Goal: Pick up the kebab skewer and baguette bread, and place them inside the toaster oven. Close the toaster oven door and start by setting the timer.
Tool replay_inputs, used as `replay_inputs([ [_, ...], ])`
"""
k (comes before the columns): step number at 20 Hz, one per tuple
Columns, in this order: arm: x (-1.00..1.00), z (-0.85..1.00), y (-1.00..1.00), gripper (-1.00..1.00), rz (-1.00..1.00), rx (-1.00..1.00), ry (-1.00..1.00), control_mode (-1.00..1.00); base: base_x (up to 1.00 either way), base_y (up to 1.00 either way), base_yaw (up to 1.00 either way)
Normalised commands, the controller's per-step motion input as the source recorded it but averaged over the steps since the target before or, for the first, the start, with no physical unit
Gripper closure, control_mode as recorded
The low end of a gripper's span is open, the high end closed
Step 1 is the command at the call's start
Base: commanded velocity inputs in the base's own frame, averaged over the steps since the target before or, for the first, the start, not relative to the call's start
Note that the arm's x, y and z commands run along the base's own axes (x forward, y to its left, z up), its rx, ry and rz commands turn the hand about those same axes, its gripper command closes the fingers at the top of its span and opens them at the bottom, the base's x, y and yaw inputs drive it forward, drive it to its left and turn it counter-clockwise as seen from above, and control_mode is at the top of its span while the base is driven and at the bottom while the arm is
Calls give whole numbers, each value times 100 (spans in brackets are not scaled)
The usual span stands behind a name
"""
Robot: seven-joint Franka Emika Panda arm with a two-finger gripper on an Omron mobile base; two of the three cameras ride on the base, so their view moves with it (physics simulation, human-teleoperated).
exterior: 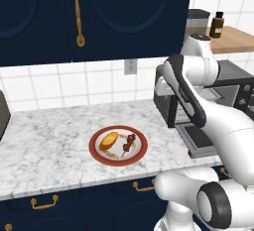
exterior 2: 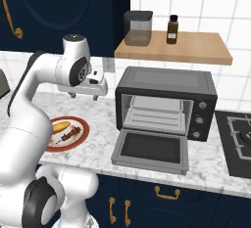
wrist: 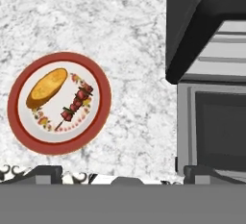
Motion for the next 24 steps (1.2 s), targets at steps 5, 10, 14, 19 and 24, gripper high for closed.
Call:
replay_inputs([
  [5,-34,-58,-100,-100,6,17,-56,-100,0,0,0],
  [10,8,-52,-93,-100,5,13,-44,-100,0,0,0],
  [14,8,-65,-93,-100,16,9,-47,-100,0,0,0],
  [19,38,-44,-87,-100,7,10,-19,-100,0,0,0],
  [24,59,0,-58,-100,0,10,-11,-100,0,0,0],
])
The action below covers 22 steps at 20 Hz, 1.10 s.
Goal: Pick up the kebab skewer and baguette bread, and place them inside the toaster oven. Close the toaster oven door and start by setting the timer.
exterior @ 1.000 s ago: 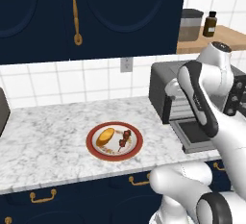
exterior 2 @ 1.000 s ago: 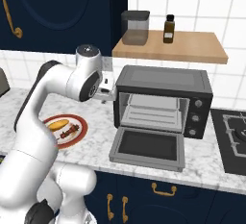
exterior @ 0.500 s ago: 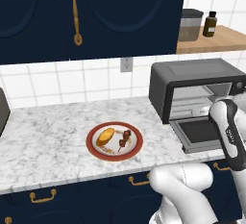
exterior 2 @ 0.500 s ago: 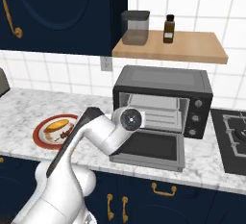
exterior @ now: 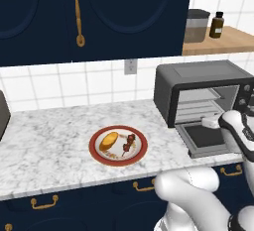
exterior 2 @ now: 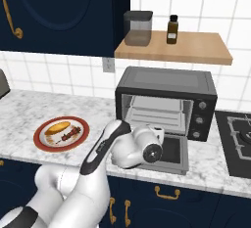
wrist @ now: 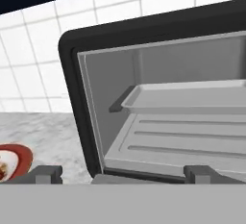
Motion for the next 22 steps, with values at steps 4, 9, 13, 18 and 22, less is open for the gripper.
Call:
replay_inputs([
  [4,71,5,-29,-100,0,9,-11,-100,0,0,0],
  [9,64,15,-8,-100,0,5,-7,-100,0,0,0],
  [13,19,14,0,-100,0,0,-5,-100,0,0,0],
  [18,8,17,0,-100,0,-4,-8,-100,0,0,0],
  [22,16,24,-1,-100,0,-9,-1,-100,0,0,0],
])
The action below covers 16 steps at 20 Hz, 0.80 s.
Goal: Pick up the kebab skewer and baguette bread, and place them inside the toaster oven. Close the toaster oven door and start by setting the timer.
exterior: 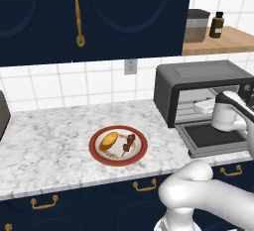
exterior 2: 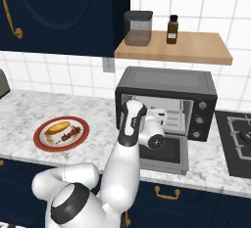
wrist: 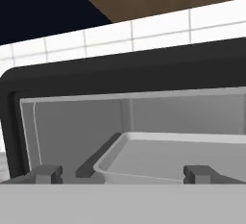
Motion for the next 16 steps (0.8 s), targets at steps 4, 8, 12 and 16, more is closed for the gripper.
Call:
replay_inputs([
  [4,6,7,-1,-100,0,-13,-1,-100,0,0,0],
  [8,55,0,-2,-100,-2,-8,0,-100,0,0,0],
  [12,21,-5,-23,-100,-2,-1,0,-100,0,0,0],
  [16,6,-31,-1,-100,-2,0,0,-100,0,0,0],
])
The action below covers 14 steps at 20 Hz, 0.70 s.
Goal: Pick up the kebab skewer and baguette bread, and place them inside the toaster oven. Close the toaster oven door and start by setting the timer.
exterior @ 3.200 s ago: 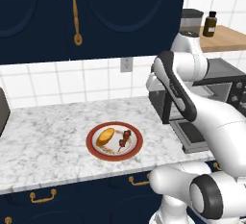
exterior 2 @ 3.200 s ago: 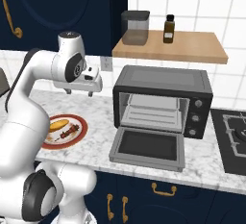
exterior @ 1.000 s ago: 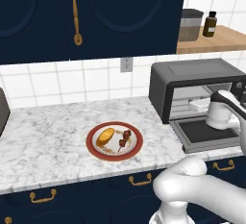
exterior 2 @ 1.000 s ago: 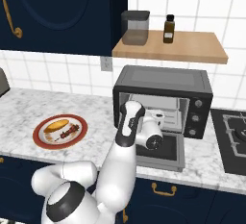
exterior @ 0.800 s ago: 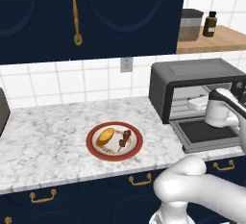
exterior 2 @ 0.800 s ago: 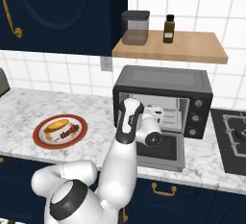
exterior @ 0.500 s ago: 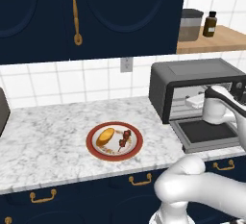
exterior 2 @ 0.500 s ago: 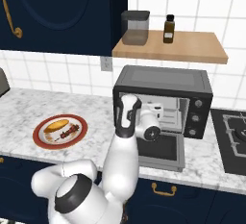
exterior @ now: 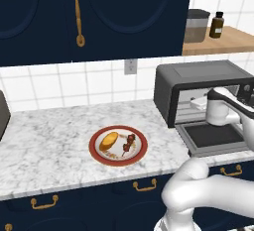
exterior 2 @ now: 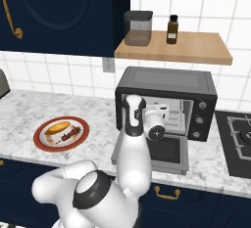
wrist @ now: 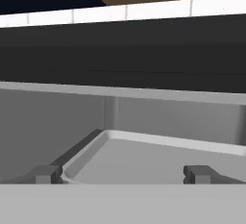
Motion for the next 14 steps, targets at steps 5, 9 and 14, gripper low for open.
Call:
replay_inputs([
  [5,23,-3,-6,-100,0,0,0,-100,0,0,0],
  [9,13,-11,-7,-100,0,0,2,-100,0,0,0],
  [14,23,-24,-13,-100,-1,0,4,-100,0,0,0],
])
